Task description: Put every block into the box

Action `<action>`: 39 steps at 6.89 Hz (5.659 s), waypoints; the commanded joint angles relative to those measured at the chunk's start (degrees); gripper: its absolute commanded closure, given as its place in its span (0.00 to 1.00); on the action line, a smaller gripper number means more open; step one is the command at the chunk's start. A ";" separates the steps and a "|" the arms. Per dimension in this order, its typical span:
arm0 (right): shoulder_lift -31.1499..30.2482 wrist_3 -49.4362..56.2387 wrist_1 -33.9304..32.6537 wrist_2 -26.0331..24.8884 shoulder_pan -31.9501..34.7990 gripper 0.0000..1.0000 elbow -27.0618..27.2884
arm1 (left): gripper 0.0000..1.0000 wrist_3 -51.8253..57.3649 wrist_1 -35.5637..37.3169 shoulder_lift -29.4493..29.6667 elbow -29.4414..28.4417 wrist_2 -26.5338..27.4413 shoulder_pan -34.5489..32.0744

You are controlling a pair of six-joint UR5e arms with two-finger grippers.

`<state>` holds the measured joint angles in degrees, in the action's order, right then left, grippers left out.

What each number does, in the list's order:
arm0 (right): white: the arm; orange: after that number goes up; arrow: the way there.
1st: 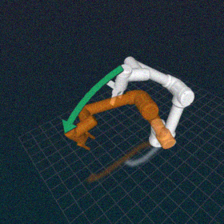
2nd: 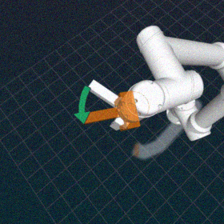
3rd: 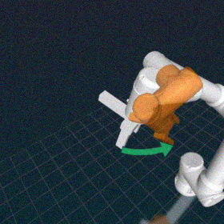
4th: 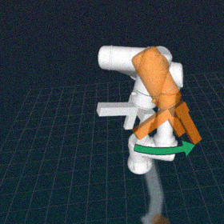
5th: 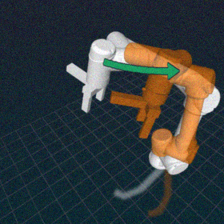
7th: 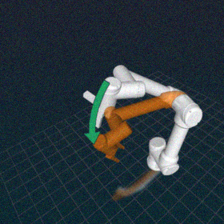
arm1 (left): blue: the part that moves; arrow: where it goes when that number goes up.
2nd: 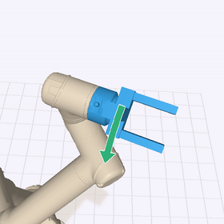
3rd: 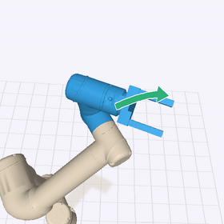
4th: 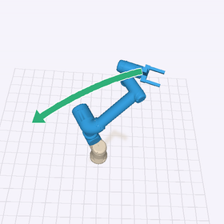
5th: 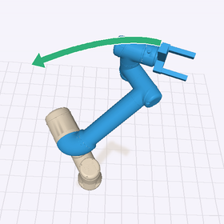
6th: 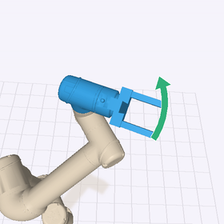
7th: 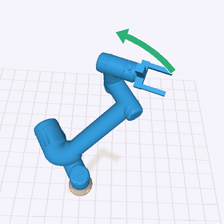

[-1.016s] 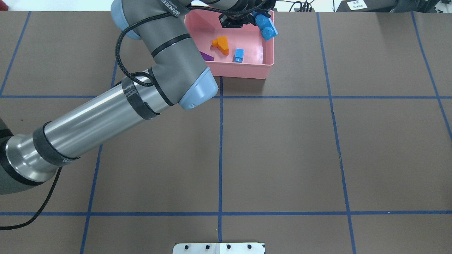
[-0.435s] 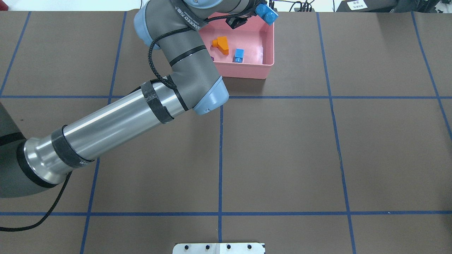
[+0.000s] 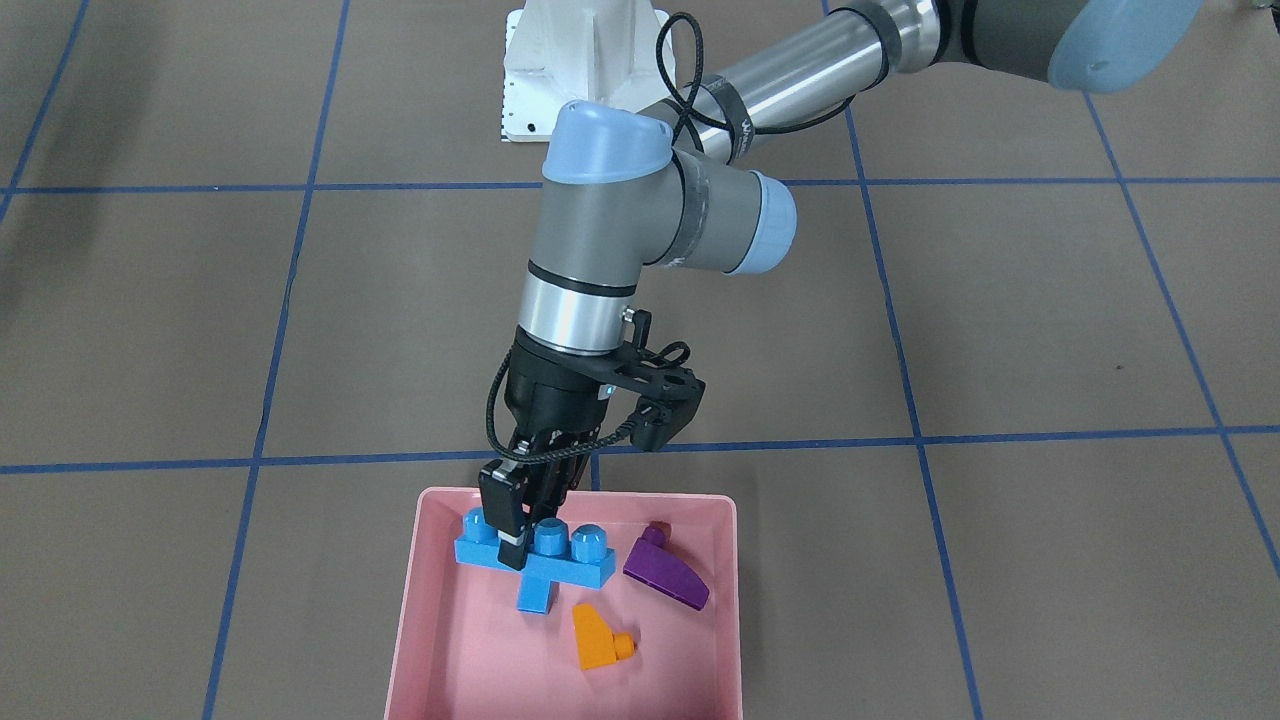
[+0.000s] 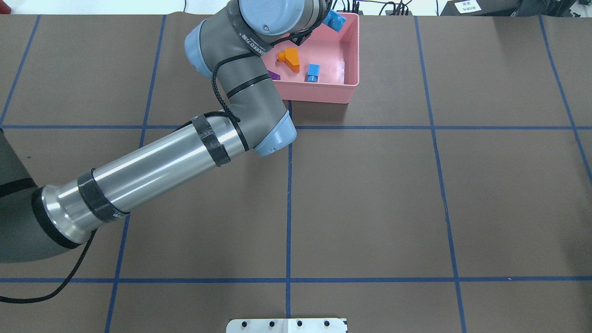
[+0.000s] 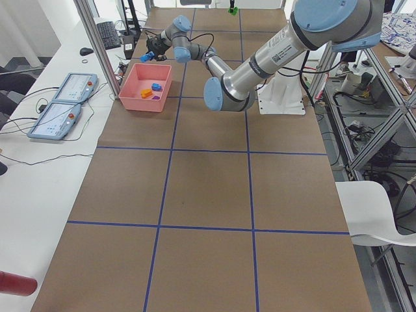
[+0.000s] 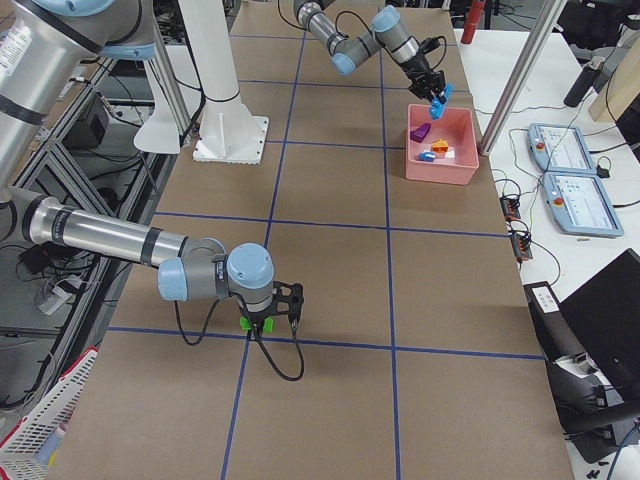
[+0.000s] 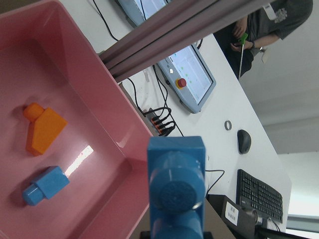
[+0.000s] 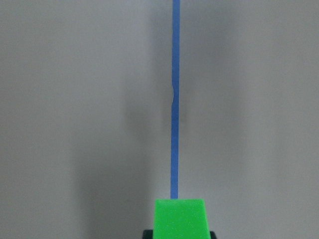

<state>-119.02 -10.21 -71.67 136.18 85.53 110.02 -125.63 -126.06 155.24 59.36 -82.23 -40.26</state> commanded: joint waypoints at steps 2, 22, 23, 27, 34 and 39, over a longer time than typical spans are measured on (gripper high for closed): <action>8.69 -0.95 -1.19 0.84 3.76 1.00 1.51 | 0.86 -3.75 0.38 -0.02 -5.82 1.46 0.27; 88.94 -44.18 11.05 -43.34 -38.68 1.00 -51.06 | 0.00 60.48 49.33 -45.26 60.08 -26.06 -3.24; 92.10 -44.28 14.85 -45.11 -39.47 1.00 -58.27 | 0.00 61.02 49.33 -45.98 60.00 -26.06 -3.24; 93.80 -47.44 14.72 -35.79 -37.48 0.00 -57.21 | 0.00 79.16 49.42 -51.15 60.26 -31.82 -10.42; 69.25 -5.27 -25.18 -6.21 -13.33 0.00 -26.55 | 0.00 121.41 51.09 -61.36 58.69 -45.00 -31.32; 44.36 18.81 -24.57 -1.97 -1.70 0.00 -25.91 | 0.00 131.88 46.27 -72.61 56.66 -46.97 -43.56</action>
<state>-68.89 5.55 -96.29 133.57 81.87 84.49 6.45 -77.80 84.96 116.35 -128.77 -81.30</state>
